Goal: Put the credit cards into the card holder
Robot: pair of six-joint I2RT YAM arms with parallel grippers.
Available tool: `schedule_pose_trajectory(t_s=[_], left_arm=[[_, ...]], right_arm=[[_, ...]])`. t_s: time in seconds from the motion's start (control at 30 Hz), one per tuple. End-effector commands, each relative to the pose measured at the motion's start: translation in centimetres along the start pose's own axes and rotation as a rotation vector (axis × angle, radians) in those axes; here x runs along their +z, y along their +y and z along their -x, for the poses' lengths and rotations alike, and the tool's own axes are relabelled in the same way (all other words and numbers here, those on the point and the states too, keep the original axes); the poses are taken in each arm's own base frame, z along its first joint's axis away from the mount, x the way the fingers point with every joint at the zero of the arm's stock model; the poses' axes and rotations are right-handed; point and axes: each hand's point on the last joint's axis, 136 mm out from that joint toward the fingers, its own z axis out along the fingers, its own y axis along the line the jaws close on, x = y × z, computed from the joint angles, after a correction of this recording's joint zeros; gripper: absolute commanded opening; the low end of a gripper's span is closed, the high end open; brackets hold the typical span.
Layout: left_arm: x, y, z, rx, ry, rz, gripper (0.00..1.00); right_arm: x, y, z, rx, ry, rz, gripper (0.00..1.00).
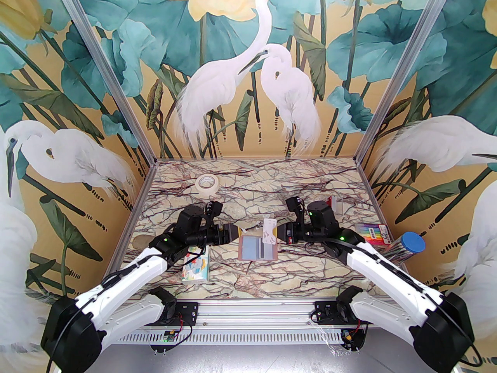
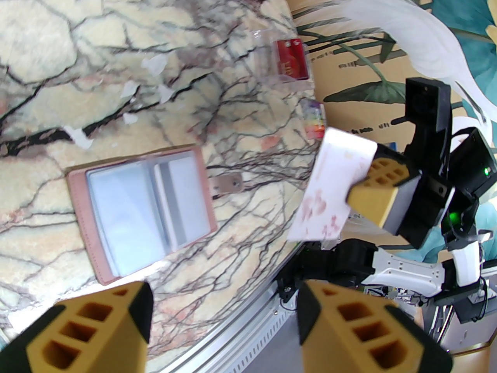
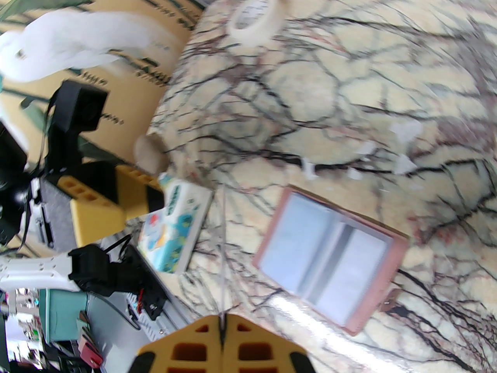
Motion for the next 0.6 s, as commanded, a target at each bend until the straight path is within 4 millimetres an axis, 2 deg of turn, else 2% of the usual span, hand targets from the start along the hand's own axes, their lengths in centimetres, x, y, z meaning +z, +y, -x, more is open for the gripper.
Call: schedule_pose_trajectory(t_s=[0.0, 0.4, 0.57], left_arm=[[1.1, 0.8, -0.8, -0.032, 0.05, -0.014, 0.62], [4.9, 3.6, -2.5, -0.094, 0.164, 0.026, 0.33], [6.3, 5.0, -3.4, -0.108, 0.201, 0.073, 0.29]], right_arm=[[0.6, -1.0, -0.6, 0.065, 0.034, 0.001, 0.0], [3.5, -3.1, -1.9, 0.203, 0.117, 0.003, 0.0], [4.6, -4.2, -2.4, 0.224, 0.135, -0.038, 0.0]])
